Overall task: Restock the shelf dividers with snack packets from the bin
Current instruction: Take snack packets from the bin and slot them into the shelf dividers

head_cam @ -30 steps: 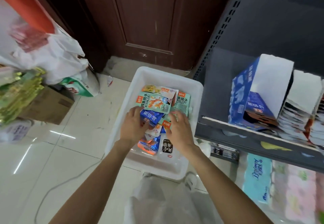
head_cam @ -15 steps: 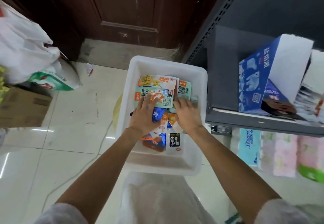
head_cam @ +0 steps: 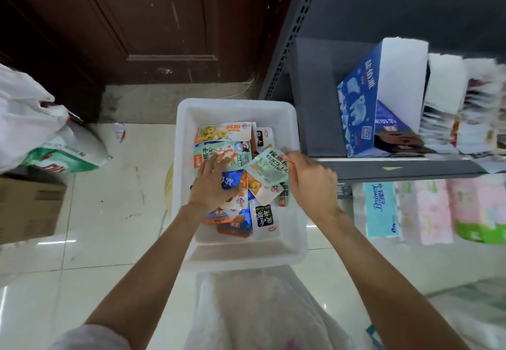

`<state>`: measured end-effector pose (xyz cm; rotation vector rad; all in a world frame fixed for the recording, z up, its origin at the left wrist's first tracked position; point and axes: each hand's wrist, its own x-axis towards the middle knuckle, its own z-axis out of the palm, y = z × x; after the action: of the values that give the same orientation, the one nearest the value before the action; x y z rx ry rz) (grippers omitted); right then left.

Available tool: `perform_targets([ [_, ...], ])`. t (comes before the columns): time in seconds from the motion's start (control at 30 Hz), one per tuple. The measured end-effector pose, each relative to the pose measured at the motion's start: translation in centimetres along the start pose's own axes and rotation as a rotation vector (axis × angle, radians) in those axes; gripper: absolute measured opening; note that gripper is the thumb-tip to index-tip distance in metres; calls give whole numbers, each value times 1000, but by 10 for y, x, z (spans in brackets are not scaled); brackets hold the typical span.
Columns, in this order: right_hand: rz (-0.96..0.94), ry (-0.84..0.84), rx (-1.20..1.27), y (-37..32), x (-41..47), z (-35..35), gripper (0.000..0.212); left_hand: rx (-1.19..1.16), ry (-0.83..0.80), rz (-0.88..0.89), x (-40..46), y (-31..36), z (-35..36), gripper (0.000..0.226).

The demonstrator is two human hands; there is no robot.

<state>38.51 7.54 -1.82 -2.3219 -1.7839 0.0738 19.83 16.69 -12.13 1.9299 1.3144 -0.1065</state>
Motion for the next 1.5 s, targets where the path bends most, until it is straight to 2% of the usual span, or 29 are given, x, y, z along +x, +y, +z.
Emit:
perform_targets([
  [0.07, 170, 29, 146, 2, -6, -22, 11, -146, 70, 2, -8, 11, -10, 68],
  [0.13, 335, 24, 338, 7, -11, -37, 12, -439, 143, -46, -21, 29, -22, 53],
  [0.2, 551, 22, 702, 7, -14, -46, 12, -786, 139, -139, -35, 46, -32, 46],
  [0.27, 744, 54, 1104, 3, -16, -50, 14, -1049, 82, -195, -48, 60, -40, 51],
  [0.3, 802, 57, 1221, 1, -17, -50, 16, -1168, 48, -200, -54, 64, -43, 61],
  [0.33, 826, 48, 1270, -1, -18, -50, 17, -1272, 19, -185, -59, 68, -45, 68],
  [0.4, 830, 26, 1292, -2, -20, -47, 17, -1386, 3, -132, -69, 76, -50, 65],
  [0.47, 811, -1, 1213, 0, -21, -43, 16, -1353, 82, -87, -78, 78, -54, 59],
  [0.5, 761, -17, 1119, 2, -21, -42, 17, -1254, 148, -50, -81, 76, -57, 56],
  [0.6, 448, -104, 767, 0, -19, -45, 12, -865, 247, 156, -84, 63, -71, 59],
  [0.67, 209, -196, 554, -3, -15, -52, 13, -575, 165, 284, -83, 62, -84, 75],
  [0.73, 40, -297, 512, -11, -9, -62, 8, -358, -36, 364, -78, 70, -95, 75],
  [0.8, -14, -335, 575, -18, -2, -69, 8, -398, -323, 363, -74, 76, -97, 53],
  [0.87, -6, -299, 587, -20, 5, -69, 10, -549, -449, 309, -73, 79, -93, 39],
  [0.97, 56, -211, 686, -20, 10, -63, 21, -729, -383, 266, -77, 77, -85, 43],
  [1.1, 382, -13, 1069, -24, 4, -53, 45, -909, -228, 169, -83, 75, -71, 57],
  [1.2, 519, -60, 1018, -33, -11, -53, 58, -1038, -98, 89, -84, 77, -63, 59],
  [1.33, 458, -171, 807, -55, -33, -43, 54, -1076, 5, 46, -82, 85, -59, 51],
  [1.43, 476, -102, 753, -56, -33, -38, 43, -1015, 66, 48, -83, 95, -57, 52],
  [1.5, 490, -44, 792, -51, -32, -39, 29, -1021, 44, 34, -84, 99, -56, 60],
])
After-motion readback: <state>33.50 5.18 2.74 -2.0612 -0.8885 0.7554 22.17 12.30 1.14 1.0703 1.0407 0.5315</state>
